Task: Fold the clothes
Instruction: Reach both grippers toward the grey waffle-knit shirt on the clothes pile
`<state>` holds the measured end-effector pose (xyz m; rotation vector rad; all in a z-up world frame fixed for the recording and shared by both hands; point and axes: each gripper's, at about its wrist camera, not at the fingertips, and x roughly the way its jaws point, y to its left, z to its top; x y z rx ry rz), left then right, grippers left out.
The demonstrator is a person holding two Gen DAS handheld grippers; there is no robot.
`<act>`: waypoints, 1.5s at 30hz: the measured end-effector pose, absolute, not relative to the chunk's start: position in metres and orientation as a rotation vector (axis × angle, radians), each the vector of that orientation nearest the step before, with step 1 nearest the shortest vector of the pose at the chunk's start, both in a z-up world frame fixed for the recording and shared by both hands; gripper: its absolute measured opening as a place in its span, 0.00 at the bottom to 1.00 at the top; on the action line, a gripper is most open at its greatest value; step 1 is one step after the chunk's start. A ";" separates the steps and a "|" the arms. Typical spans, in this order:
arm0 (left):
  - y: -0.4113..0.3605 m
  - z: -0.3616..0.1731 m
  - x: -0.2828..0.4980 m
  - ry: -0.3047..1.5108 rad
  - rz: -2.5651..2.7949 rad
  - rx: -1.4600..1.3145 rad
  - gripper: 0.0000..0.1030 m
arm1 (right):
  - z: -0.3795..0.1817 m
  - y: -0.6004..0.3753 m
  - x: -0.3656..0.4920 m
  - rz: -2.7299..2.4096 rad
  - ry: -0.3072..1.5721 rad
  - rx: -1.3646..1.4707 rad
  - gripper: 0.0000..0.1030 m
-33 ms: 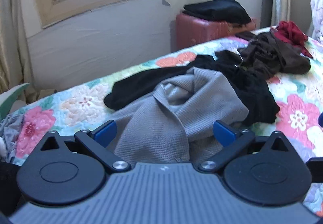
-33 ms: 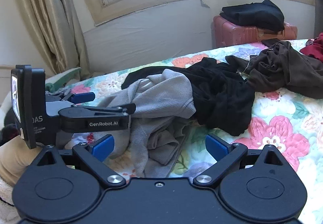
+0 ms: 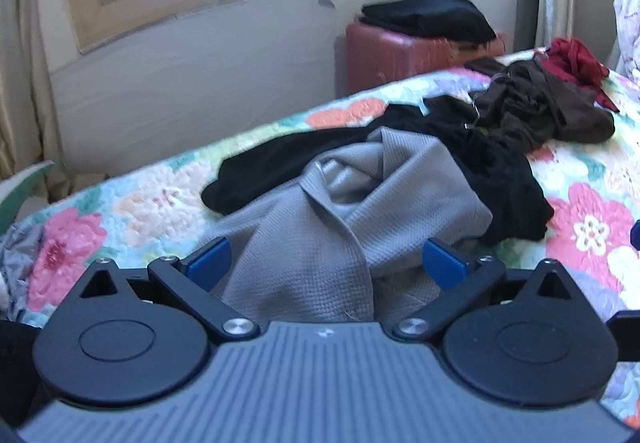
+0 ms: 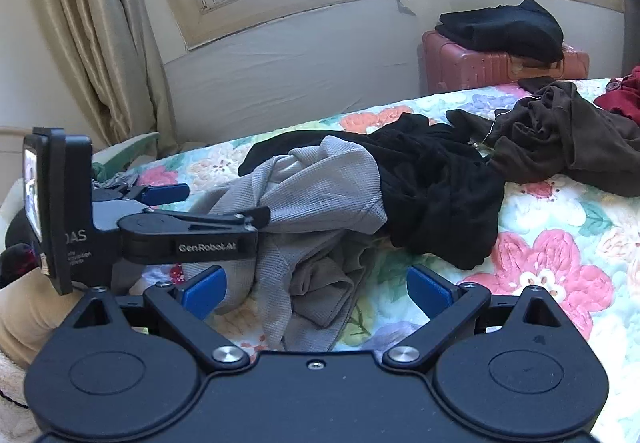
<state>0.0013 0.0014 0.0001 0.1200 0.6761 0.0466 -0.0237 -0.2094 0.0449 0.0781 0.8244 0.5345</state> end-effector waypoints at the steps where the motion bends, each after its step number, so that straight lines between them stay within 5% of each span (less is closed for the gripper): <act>1: 0.002 0.000 0.002 0.680 0.048 0.112 1.00 | 0.044 -0.209 -0.023 0.538 0.823 0.090 0.97; 45: 0.087 0.001 0.028 0.737 -0.070 -0.078 0.97 | -0.003 -0.198 0.028 0.561 0.843 0.149 0.97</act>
